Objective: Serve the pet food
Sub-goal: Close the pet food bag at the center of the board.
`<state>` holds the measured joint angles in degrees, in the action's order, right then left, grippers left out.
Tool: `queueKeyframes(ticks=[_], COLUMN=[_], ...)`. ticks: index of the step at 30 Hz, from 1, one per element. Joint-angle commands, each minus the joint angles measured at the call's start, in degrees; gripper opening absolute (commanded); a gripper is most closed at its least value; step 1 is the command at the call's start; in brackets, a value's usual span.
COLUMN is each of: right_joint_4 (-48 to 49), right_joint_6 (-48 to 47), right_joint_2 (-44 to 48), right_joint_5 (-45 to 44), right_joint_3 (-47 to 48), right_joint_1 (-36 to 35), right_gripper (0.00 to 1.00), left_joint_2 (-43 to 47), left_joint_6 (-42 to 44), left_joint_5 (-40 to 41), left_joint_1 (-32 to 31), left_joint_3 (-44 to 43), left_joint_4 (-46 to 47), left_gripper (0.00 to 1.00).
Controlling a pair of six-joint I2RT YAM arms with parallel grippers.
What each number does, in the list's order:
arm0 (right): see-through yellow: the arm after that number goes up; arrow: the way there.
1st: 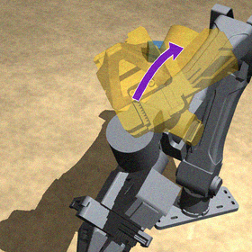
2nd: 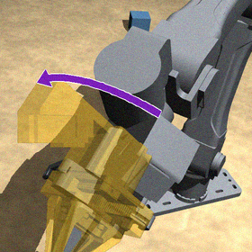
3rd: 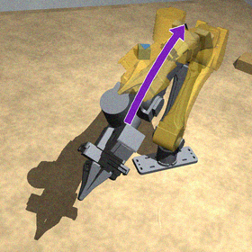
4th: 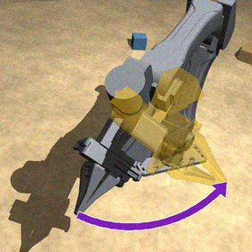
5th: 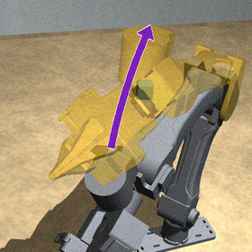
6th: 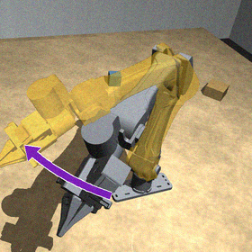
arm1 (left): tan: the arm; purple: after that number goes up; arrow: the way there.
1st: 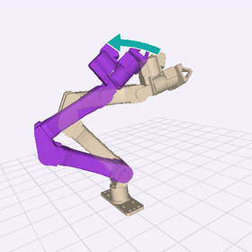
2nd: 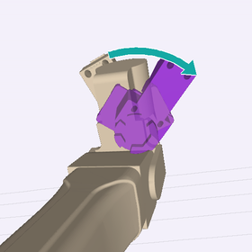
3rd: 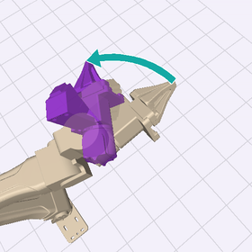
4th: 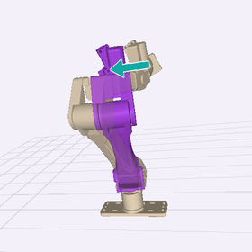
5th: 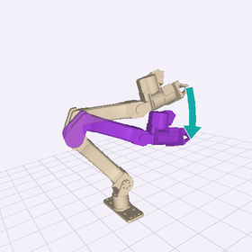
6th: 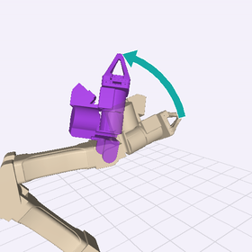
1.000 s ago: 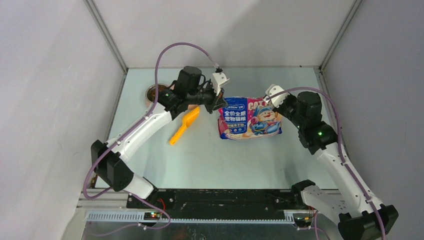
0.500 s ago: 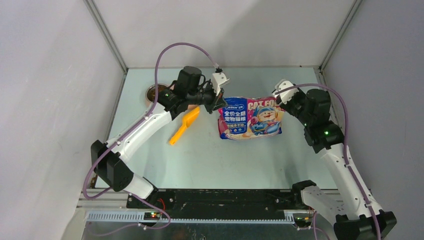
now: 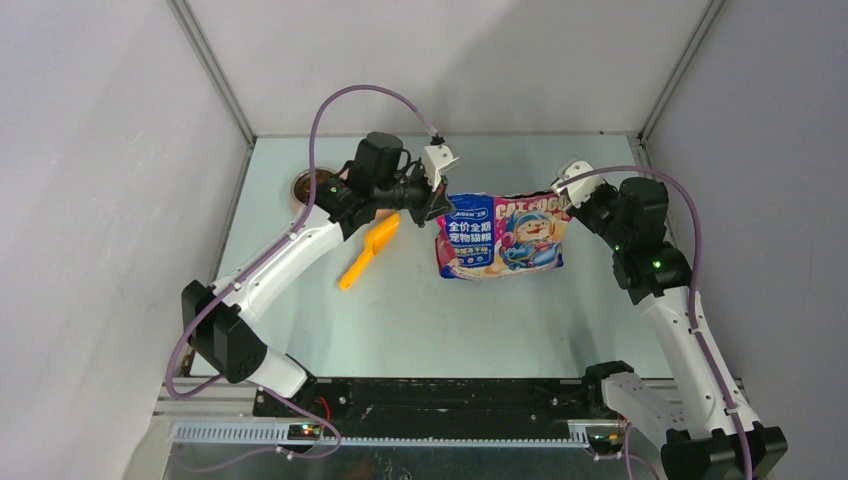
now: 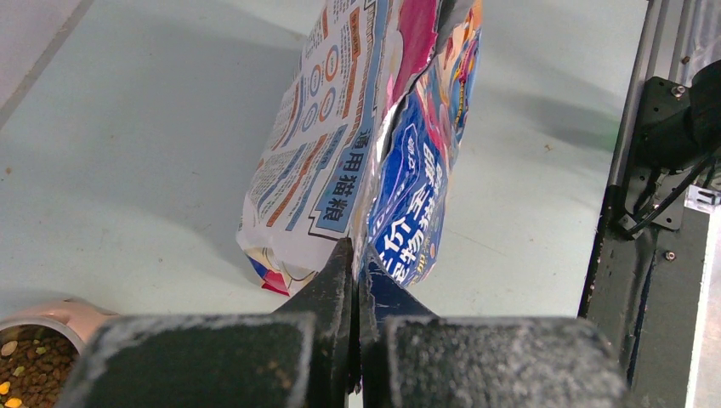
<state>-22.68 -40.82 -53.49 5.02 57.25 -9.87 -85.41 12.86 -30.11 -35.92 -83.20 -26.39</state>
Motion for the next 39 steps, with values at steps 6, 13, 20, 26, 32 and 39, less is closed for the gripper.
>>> queueKeyframes(ticks=[6,13,20,26,32,39], right_joint_4=[7.04,-1.56,-1.04,-2.42,-9.57,-25.95], right_joint_6=[4.19,0.29,-3.89,-12.71,-16.35,-19.82], right_joint_2=[4.03,3.94,1.96,-1.07,-6.29,-12.65], right_joint_5=[-2.82,8.17,13.31,14.41,15.85,20.32], right_joint_3=[1.13,2.78,2.86,5.02,11.39,21.76], right_joint_1=[1.30,1.29,1.22,1.39,2.19,3.00], right_gripper=[0.00,0.46,0.60,0.65,0.51,0.43], left_joint_2=[5.08,4.98,4.72,4.51,4.07,4.55], left_joint_6=[-1.00,-1.16,-1.02,-0.20,-0.19,-0.01], left_joint_5=[1.79,1.43,0.15,-1.74,-2.10,-2.36], left_joint_1=[1.47,1.51,1.49,1.47,1.47,1.48], left_joint_3=[-2.87,-2.92,-3.15,-3.28,-3.46,-3.29], left_joint_4=[2.66,2.67,2.42,1.88,1.69,1.69], left_gripper=[0.00,0.00,0.00,0.00,0.00,0.00])
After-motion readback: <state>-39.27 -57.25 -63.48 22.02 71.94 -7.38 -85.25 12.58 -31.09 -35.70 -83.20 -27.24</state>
